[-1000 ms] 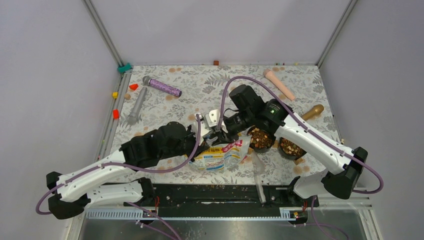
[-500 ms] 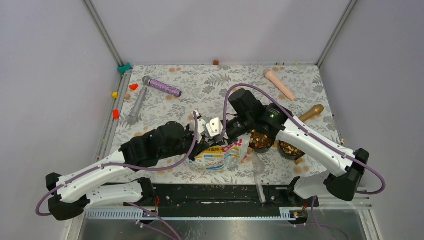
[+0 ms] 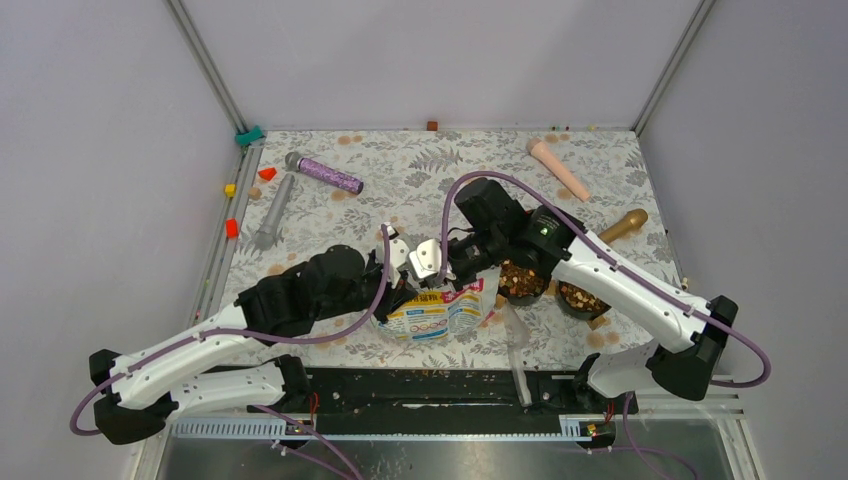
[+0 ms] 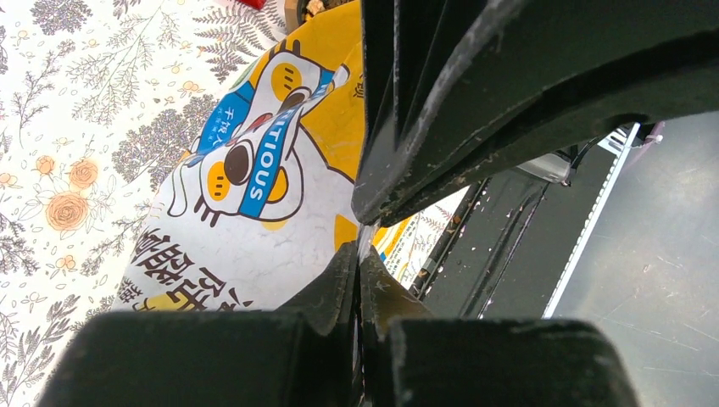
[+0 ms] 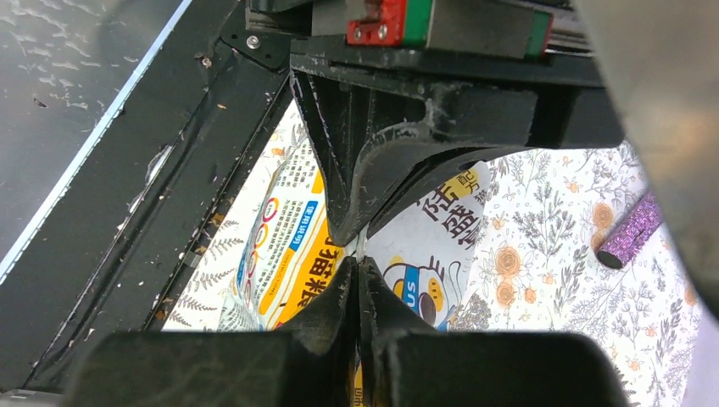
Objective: Serve the pet food
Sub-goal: Close the pet food bag at the center of the board.
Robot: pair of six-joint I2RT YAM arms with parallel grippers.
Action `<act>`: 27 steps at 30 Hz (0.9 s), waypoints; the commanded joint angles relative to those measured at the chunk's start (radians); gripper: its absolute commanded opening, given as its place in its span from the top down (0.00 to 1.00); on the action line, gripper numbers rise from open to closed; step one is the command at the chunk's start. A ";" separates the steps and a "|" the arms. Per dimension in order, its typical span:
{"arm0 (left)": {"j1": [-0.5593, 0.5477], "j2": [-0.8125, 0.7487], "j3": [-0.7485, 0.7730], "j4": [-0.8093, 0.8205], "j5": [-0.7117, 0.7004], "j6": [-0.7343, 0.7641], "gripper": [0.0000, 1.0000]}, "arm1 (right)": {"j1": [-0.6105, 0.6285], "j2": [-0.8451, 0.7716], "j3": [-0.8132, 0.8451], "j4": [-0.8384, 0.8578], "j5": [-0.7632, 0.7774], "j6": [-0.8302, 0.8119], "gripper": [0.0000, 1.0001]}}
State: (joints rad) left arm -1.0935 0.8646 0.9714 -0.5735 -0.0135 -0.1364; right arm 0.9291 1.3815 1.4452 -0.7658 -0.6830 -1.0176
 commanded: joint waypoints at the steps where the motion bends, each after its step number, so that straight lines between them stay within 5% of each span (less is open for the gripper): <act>1: -0.002 -0.039 0.027 0.212 0.030 0.002 1.00 | 0.000 0.049 0.012 -0.180 0.066 -0.022 1.00; 5: -0.002 -0.036 0.027 0.213 0.028 0.001 1.00 | 0.000 0.023 -0.009 -0.161 0.067 -0.022 1.00; 8: -0.002 -0.038 0.026 0.212 0.030 0.001 1.00 | 0.001 0.007 -0.040 -0.120 0.115 -0.014 0.73; 10: -0.002 -0.041 0.026 0.210 0.033 0.003 1.00 | 0.000 0.003 -0.050 -0.103 0.147 -0.010 0.70; 18: -0.002 -0.063 0.023 0.208 0.022 0.007 1.00 | 0.000 0.053 0.005 -0.215 0.215 -0.033 0.72; 21: -0.002 -0.071 0.021 0.209 0.018 0.006 1.00 | 0.001 0.089 0.053 -0.303 0.210 -0.062 0.97; 27: -0.002 -0.082 0.020 0.210 -0.005 0.010 1.00 | 0.000 0.086 0.075 -0.353 0.173 -0.090 1.00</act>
State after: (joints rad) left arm -1.0916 0.8413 0.9546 -0.5713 -0.0132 -0.1379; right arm 0.9398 1.4364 1.5566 -0.9230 -0.6270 -1.0855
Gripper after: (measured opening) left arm 0.010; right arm 0.022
